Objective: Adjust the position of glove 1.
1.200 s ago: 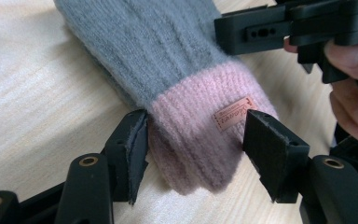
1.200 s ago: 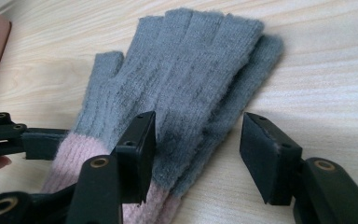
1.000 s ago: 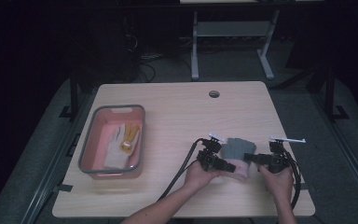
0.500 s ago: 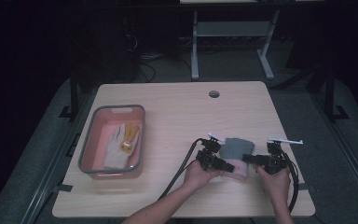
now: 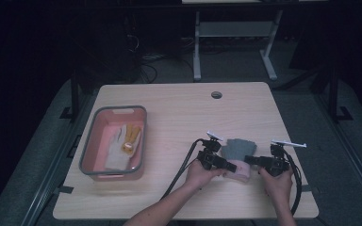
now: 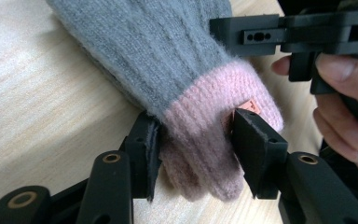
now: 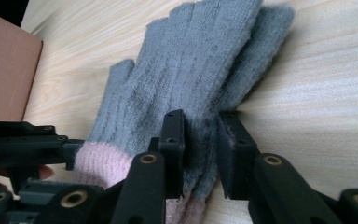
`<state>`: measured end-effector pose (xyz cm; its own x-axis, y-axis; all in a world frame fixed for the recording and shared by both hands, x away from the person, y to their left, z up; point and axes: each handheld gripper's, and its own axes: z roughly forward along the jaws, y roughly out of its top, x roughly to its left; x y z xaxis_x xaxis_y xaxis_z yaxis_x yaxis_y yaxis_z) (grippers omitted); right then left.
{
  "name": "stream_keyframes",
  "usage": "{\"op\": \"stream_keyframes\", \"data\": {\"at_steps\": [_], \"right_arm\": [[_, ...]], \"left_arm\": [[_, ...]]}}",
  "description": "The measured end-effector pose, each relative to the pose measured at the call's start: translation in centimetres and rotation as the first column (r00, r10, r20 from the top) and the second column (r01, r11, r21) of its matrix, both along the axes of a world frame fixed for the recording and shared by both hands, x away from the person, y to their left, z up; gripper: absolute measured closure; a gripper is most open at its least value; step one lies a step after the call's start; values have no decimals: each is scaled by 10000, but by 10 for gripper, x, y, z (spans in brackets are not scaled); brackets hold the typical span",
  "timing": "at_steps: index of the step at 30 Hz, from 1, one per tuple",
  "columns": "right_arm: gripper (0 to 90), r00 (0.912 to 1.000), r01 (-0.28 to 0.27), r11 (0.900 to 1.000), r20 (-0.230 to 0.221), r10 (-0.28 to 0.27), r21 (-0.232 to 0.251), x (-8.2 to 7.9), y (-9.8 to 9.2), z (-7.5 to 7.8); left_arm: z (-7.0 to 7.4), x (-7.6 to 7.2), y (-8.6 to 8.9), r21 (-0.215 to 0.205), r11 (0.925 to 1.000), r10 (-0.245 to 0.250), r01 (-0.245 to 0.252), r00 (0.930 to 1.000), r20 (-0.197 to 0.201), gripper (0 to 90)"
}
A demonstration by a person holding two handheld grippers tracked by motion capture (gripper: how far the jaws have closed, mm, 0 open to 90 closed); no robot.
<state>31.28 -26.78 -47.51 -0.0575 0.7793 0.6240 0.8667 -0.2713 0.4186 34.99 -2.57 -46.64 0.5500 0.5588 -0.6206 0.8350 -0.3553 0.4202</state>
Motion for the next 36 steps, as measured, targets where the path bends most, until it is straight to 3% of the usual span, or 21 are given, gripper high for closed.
{"op": "stream_keyframes", "data": {"at_steps": [2, 8, 24, 36], "right_arm": [[764, 10000, -33, 10000, 36, 33, 90, 0, 0, 0], [779, 10000, -50, 9986, 87, 45, 521, 0, -3, 1], [783, 9983, -360, 9972, 476, 329, 662, -6, 6, 11], [783, 9978, -466, 9939, 513, 416, 999, -8, 9, 13]], "left_arm": [[-1, 1, 1, -196, 9997, 117, -120, 9998, -146, 560], [0, -1, 3, -229, 9997, 100, -97, 9999, 135, 588], [3, -2, 16, -472, 9988, 98, -90, 9998, 163, 611], [8, -5, 24, -603, 9982, -7, 23, 9996, 272, 613]]}}
